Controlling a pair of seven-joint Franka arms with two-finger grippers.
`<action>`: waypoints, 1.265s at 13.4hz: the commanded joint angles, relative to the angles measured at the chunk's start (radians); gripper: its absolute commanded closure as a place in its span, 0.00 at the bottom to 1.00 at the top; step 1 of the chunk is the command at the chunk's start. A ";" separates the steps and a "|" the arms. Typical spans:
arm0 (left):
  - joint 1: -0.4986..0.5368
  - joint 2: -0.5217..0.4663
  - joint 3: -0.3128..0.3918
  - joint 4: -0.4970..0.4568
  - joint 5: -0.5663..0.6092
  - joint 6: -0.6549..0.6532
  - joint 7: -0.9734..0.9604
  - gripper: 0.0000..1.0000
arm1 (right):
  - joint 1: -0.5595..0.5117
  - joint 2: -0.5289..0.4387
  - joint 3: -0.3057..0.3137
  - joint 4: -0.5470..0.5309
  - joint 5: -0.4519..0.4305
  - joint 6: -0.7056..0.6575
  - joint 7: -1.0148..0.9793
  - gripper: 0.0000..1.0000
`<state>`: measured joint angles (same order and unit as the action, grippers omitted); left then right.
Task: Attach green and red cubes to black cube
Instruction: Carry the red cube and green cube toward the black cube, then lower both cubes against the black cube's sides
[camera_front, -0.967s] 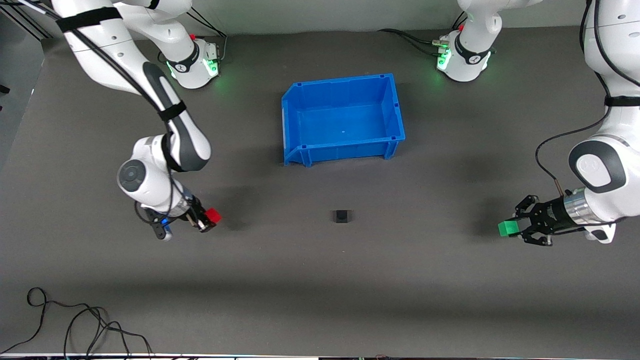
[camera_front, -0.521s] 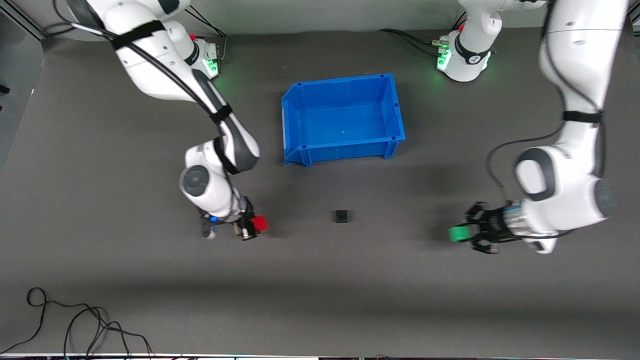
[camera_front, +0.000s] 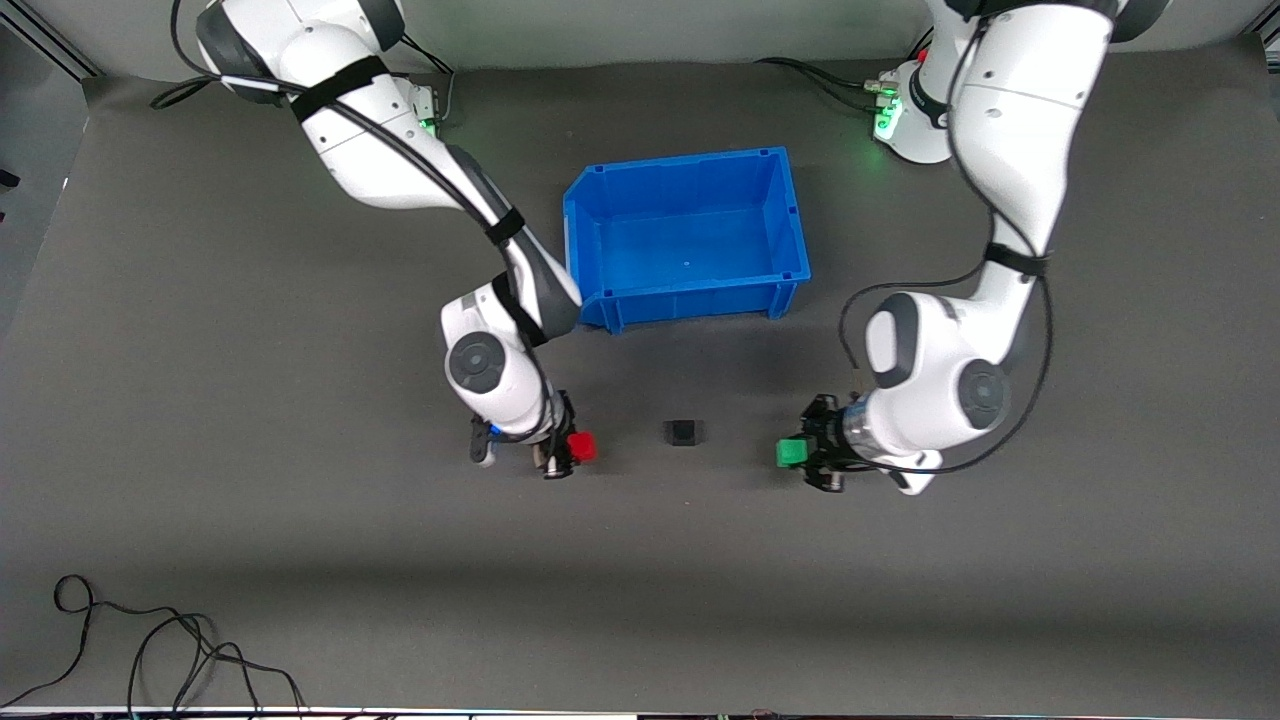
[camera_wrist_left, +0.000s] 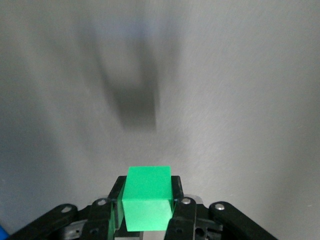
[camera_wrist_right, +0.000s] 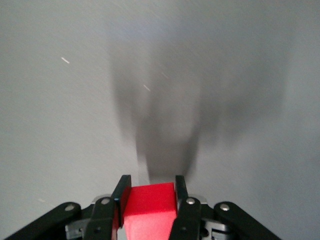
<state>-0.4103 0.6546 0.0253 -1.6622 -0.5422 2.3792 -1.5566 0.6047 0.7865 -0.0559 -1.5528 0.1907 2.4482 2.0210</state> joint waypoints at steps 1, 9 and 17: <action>-0.077 0.043 0.021 0.030 0.013 0.037 -0.069 0.63 | 0.050 0.031 -0.015 0.065 -0.055 -0.078 0.125 1.00; -0.174 0.100 0.021 0.033 0.010 0.158 -0.155 0.63 | 0.101 0.143 -0.013 0.232 -0.157 -0.213 0.306 1.00; -0.216 0.115 0.021 0.030 0.011 0.215 -0.227 0.63 | 0.099 0.183 -0.013 0.312 -0.159 -0.213 0.358 1.00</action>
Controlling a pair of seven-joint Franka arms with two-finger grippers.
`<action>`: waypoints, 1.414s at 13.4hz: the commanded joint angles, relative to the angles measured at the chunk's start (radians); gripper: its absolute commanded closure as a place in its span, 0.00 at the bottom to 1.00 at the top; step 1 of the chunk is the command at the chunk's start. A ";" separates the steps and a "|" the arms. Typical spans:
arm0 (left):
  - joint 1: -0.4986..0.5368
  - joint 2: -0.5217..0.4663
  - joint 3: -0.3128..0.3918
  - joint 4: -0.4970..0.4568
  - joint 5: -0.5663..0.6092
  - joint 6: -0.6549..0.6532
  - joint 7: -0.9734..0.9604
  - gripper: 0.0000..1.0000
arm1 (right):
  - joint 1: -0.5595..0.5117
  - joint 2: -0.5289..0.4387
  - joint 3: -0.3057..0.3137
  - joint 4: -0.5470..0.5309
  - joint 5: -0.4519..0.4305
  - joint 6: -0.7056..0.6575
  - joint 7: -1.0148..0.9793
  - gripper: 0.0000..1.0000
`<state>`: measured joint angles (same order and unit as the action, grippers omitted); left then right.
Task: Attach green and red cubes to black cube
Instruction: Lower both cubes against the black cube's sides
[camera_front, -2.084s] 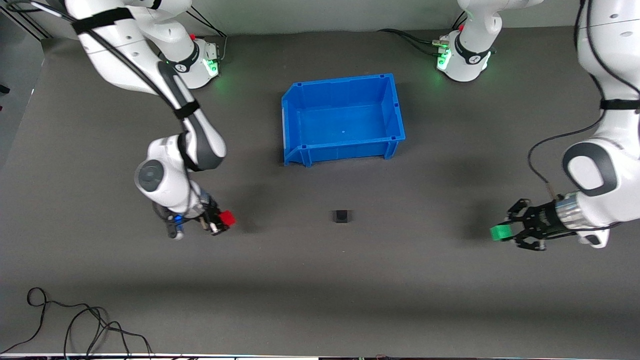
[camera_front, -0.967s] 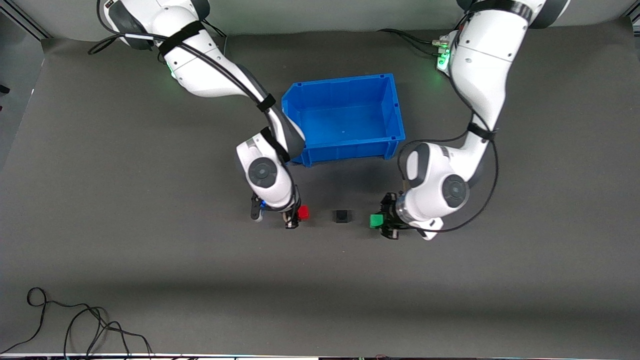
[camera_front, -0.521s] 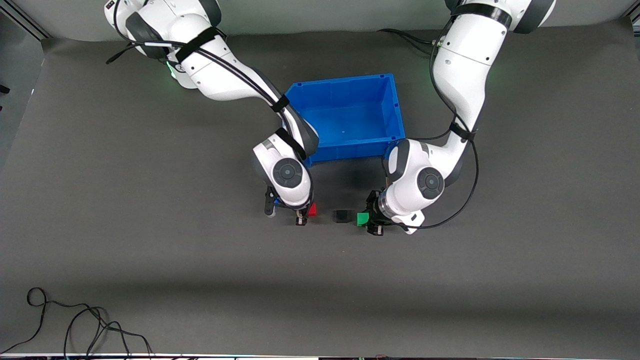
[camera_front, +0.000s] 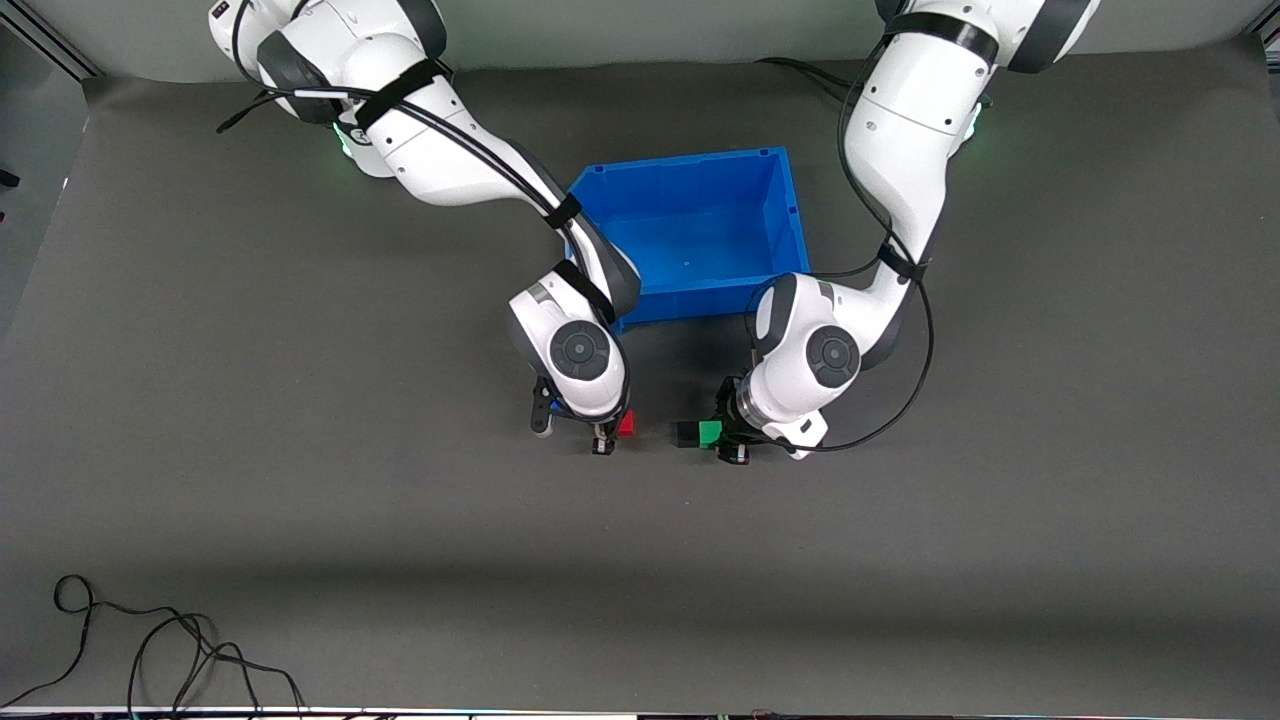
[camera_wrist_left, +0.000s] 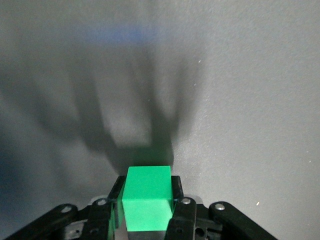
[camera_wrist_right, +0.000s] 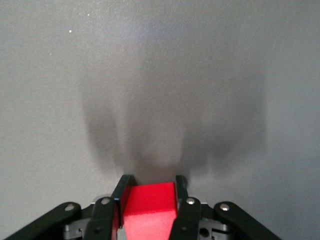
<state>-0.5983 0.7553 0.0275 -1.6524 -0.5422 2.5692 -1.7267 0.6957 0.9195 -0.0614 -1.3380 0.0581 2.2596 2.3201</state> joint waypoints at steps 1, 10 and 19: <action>-0.032 0.016 0.020 0.020 0.011 0.037 -0.072 0.63 | 0.008 0.056 -0.008 0.108 -0.026 -0.025 0.062 1.00; -0.075 0.044 0.020 0.059 0.011 0.072 -0.146 0.63 | 0.025 0.081 0.000 0.137 -0.026 -0.020 0.140 1.00; -0.075 0.059 0.026 0.086 0.050 0.065 -0.169 0.00 | 0.039 0.094 -0.001 0.137 -0.026 -0.014 0.160 1.00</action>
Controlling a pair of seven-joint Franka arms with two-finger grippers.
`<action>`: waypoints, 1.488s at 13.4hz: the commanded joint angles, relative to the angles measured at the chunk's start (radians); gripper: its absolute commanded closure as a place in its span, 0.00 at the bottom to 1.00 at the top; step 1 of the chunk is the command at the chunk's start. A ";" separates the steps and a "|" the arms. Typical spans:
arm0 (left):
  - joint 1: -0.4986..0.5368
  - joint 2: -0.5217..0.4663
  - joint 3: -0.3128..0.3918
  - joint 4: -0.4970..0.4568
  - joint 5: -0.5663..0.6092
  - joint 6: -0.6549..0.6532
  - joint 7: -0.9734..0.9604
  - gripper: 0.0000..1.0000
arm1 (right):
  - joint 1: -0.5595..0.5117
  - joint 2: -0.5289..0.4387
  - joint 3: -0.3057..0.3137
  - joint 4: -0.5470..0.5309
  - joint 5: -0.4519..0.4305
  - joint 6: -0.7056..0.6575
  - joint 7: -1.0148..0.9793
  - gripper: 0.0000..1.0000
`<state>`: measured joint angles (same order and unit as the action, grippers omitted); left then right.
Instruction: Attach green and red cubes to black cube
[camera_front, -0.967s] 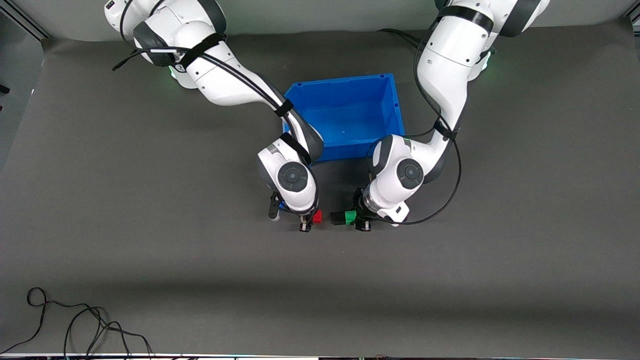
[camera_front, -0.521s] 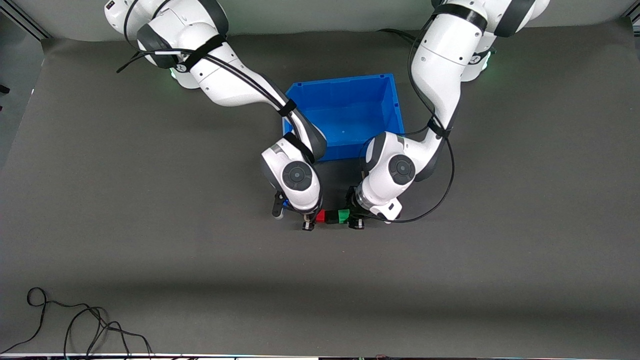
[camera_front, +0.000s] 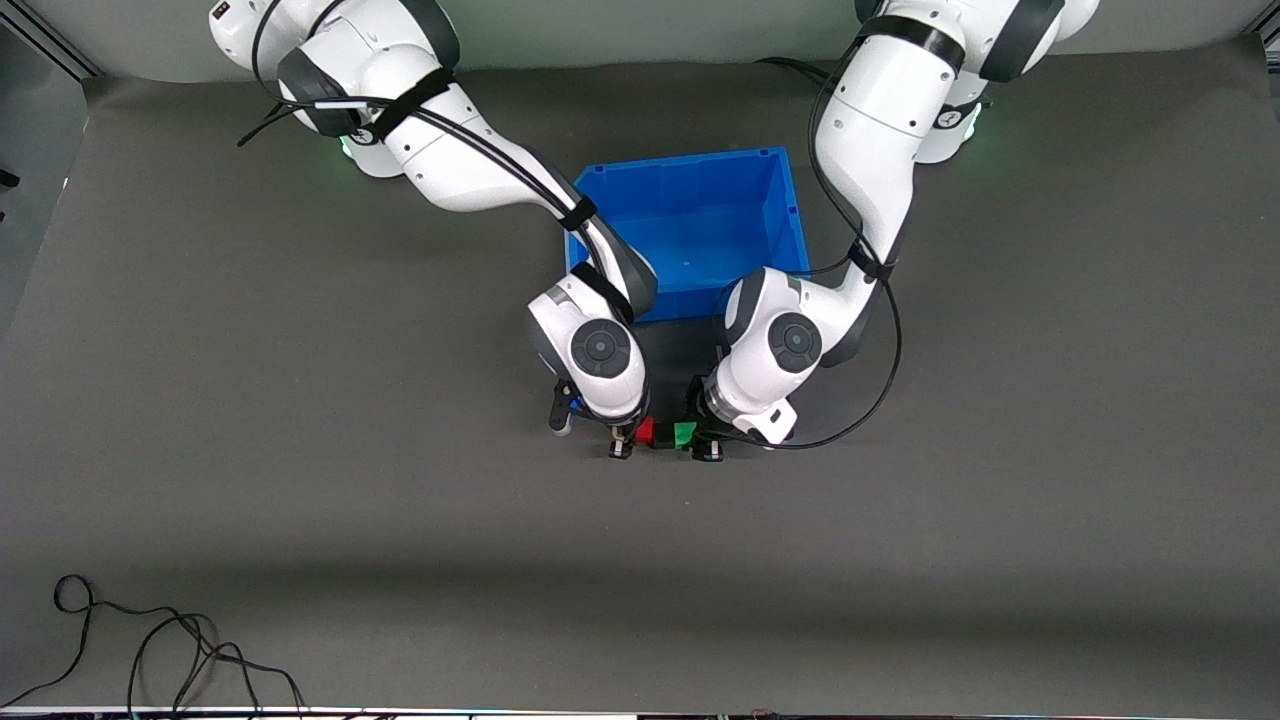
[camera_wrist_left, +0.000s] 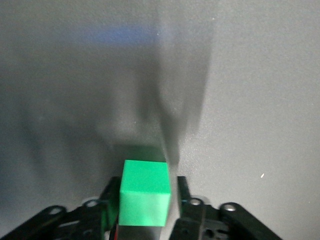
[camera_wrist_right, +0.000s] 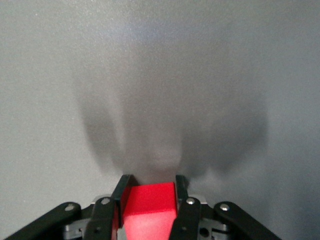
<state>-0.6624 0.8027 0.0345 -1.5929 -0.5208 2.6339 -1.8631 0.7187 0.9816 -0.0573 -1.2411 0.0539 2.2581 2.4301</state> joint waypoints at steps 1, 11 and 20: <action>-0.003 0.004 0.042 0.022 0.039 -0.012 -0.030 0.00 | 0.016 0.032 -0.006 0.040 -0.022 -0.012 0.050 1.00; 0.344 -0.273 0.163 -0.050 0.172 -0.553 0.637 0.00 | -0.027 -0.035 -0.007 0.078 -0.006 -0.025 -0.170 0.00; 0.567 -0.554 0.163 -0.029 0.360 -0.909 1.355 0.00 | -0.199 -0.421 -0.006 0.077 0.112 -0.539 -0.881 0.00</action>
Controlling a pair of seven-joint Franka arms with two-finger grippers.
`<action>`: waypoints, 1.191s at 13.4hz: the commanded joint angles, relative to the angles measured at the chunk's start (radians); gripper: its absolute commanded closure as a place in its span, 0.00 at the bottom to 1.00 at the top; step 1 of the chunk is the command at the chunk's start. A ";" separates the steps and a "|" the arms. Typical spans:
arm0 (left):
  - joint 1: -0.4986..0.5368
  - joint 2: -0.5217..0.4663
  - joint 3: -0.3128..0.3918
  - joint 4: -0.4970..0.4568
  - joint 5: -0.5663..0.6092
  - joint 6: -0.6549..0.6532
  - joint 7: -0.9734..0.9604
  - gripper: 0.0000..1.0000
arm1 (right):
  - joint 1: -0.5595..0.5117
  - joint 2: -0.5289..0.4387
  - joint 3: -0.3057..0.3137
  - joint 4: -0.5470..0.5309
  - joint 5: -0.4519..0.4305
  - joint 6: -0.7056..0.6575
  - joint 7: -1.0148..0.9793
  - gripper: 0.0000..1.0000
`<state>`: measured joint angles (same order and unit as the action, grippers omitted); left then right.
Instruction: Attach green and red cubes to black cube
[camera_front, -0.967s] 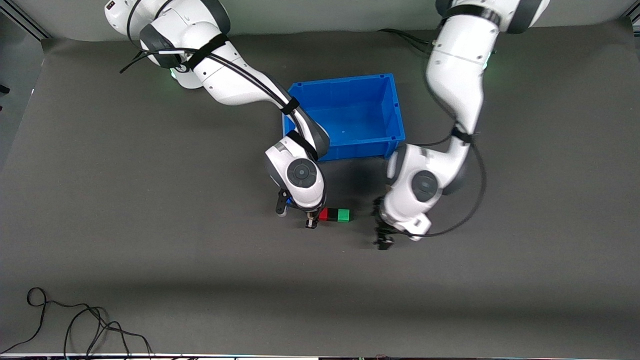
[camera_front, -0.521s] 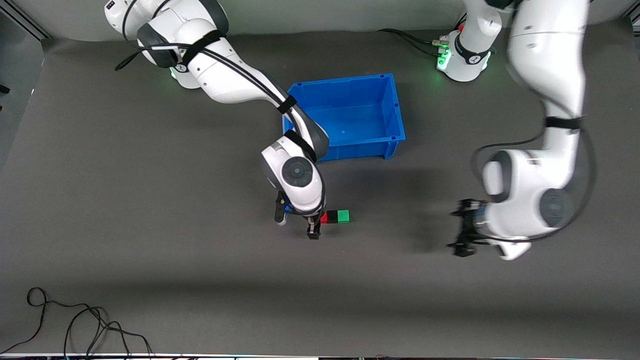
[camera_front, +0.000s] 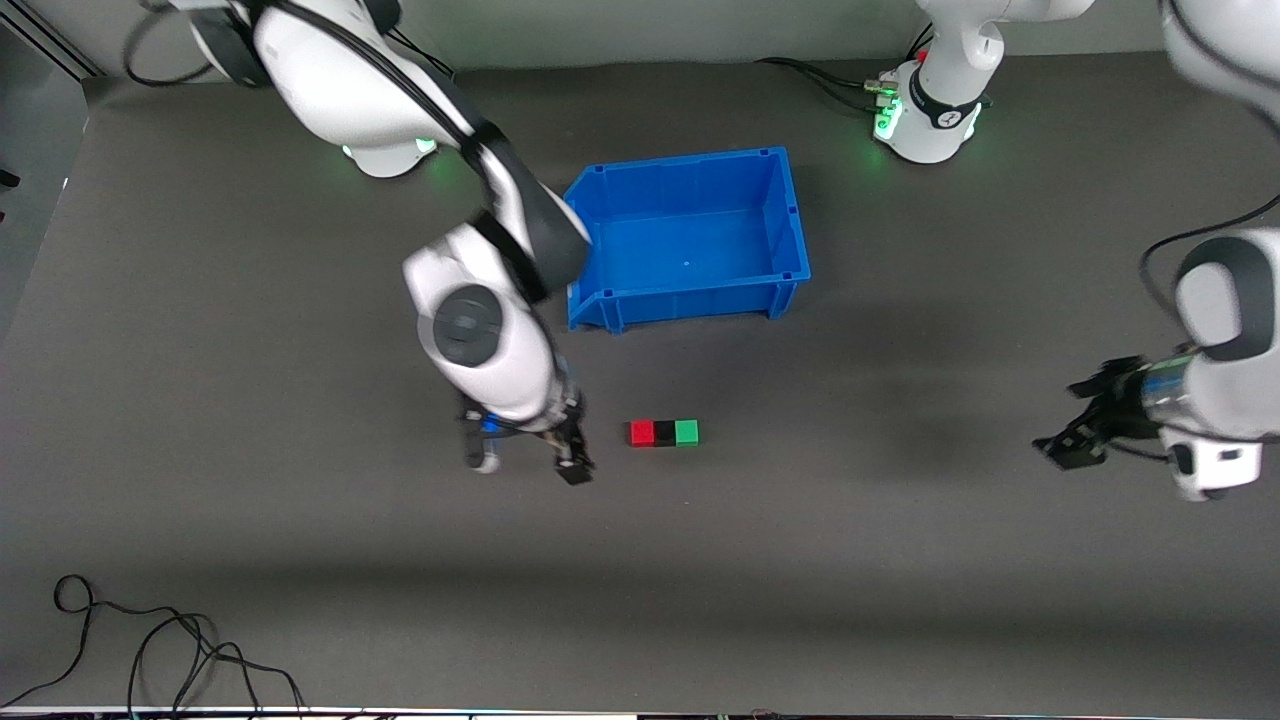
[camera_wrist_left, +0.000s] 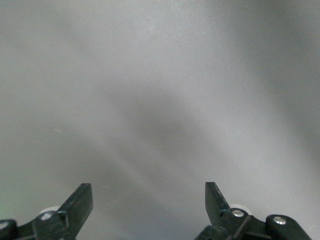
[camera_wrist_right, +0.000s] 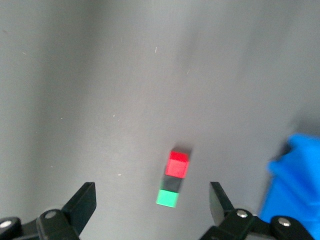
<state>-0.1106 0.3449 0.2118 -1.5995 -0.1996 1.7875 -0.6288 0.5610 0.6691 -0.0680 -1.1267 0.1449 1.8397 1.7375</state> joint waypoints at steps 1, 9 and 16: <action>0.015 -0.130 -0.014 -0.017 0.040 -0.091 0.180 0.00 | -0.064 -0.155 -0.003 -0.041 0.022 -0.191 -0.284 0.00; -0.029 -0.303 -0.077 -0.013 0.155 -0.160 0.532 0.00 | -0.259 -0.410 -0.156 -0.091 -0.018 -0.554 -1.184 0.00; -0.026 -0.359 -0.132 -0.037 0.201 -0.158 0.572 0.00 | -0.259 -0.465 -0.366 -0.153 -0.056 -0.537 -1.561 0.00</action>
<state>-0.1357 0.0149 0.0765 -1.6062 -0.0141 1.6345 -0.0844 0.2887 0.2221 -0.4290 -1.2461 0.1115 1.2797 0.1953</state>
